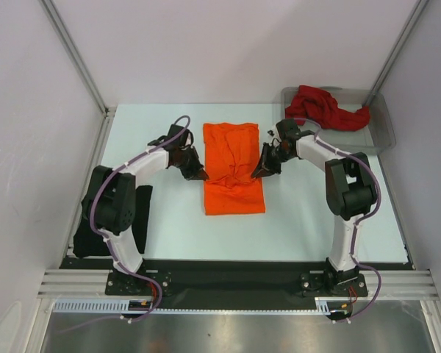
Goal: Fold and stack the t-shirts
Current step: Fold the tshirt
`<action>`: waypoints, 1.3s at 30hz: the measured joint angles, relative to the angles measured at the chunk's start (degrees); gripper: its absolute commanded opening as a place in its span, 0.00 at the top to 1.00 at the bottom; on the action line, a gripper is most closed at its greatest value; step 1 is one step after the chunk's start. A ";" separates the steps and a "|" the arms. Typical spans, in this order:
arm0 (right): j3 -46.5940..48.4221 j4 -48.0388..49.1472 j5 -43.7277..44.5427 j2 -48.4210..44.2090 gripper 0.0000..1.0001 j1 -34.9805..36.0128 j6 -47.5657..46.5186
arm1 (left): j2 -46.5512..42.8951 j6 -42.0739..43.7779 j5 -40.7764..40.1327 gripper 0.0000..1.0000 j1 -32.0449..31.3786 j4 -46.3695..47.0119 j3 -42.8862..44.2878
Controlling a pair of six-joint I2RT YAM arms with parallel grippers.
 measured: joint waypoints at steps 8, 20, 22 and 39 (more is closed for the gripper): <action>4.44 -2.86 -0.87 3.80 1.00 -2.86 -2.05 | 4.57 2.10 1.90 1.00 1.14 -1.11 4.76; 9.62 -4.13 -4.35 9.70 0.97 -4.35 -4.66 | 9.97 2.99 4.09 0.92 2.73 -1.84 7.98; 10.10 -4.26 -4.44 10.08 0.92 -4.39 -4.98 | 11.10 3.82 4.39 0.80 2.75 -2.25 9.33; 17.18 -14.56 14.88 0.72 0.42 -1.01 -10.84 | -6.27 14.88 -3.80 0.53 0.15 -1.68 6.45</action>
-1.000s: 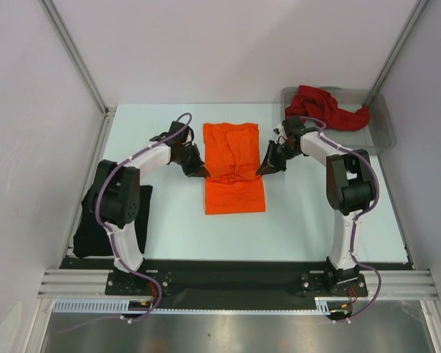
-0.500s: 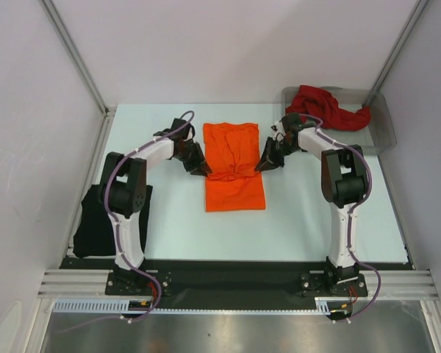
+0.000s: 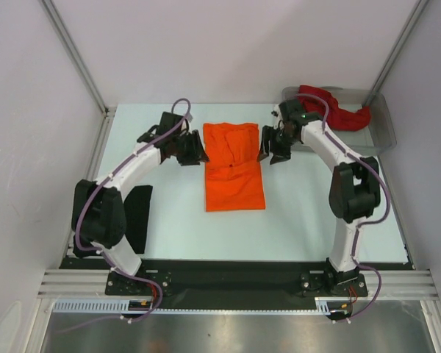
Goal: Fold and stack the t-shirts
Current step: Fold the tshirt
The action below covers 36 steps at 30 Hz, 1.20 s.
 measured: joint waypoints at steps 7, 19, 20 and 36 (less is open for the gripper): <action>-10.82 3.67 0.04 -5.86 0.44 7.10 0.04 | 3.41 1.84 2.16 0.49 -6.60 3.39 -4.81; -7.65 7.61 -1.57 5.03 0.69 6.23 2.45 | 14.45 8.50 -1.38 0.36 -5.11 0.42 3.13; -6.99 7.61 -1.77 5.77 0.69 6.34 2.75 | 14.47 8.59 -1.70 0.36 -5.11 0.35 3.23; 4.68 7.82 -2.71 14.64 0.71 5.49 4.37 | 24.81 11.17 -2.93 0.94 -3.06 -2.54 13.16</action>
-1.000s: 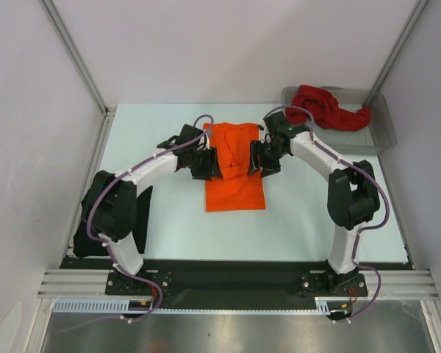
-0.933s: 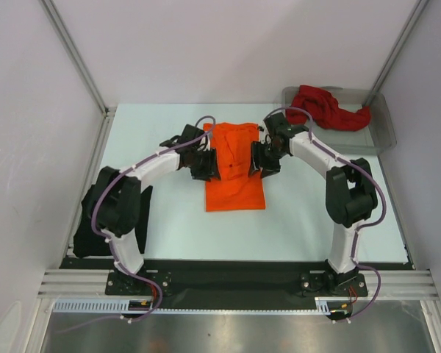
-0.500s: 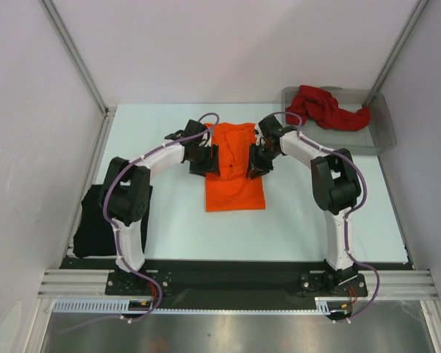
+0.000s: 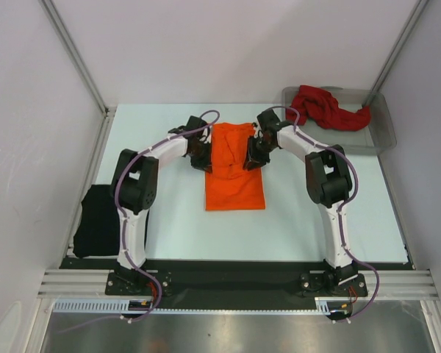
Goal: Fold and stack the t-shirts
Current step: Fold the tshirt
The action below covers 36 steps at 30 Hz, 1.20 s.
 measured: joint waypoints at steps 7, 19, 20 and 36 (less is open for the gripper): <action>1.88 -1.18 0.81 2.56 0.71 -2.16 -0.04 | 0.57 0.07 -0.02 1.00 2.03 -0.46 3.93; 9.11 -7.58 5.42 4.46 0.68 -3.17 -3.93 | 1.95 0.33 -2.67 0.48 2.69 -2.95 6.12; 9.86 -8.17 6.38 4.42 0.66 -3.13 -4.50 | 1.62 0.33 -3.13 0.48 2.75 -3.45 6.10; 11.91 -9.14 8.68 2.82 0.67 -1.38 -4.68 | -11.28 -5.97 7.43 0.61 -0.87 5.57 -11.50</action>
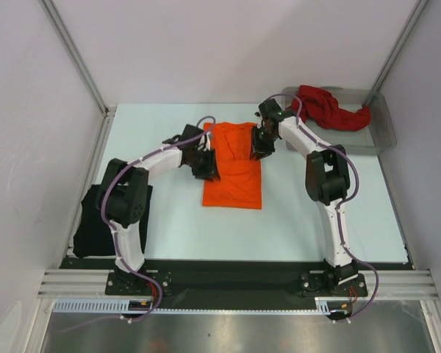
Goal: Fold and stack the t-shirts
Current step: Fold the tshirt
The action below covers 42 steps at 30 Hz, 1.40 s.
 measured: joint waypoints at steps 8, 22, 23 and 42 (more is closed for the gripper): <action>2.25 1.53 2.93 4.98 0.67 -0.13 0.48 | -3.37 -0.15 2.47 0.64 -0.59 5.86 -13.57; -12.41 -2.43 -1.86 -14.23 0.65 6.25 0.37 | -15.30 -1.49 6.23 0.69 -0.52 4.61 -16.72; -16.68 -0.52 -5.73 -17.42 0.71 6.60 1.66 | -15.32 -2.45 7.78 0.71 -0.50 5.51 -16.76; -37.79 22.38 -38.77 -9.44 1.00 7.54 11.19 | -6.71 -13.75 18.53 0.84 0.04 22.32 -26.97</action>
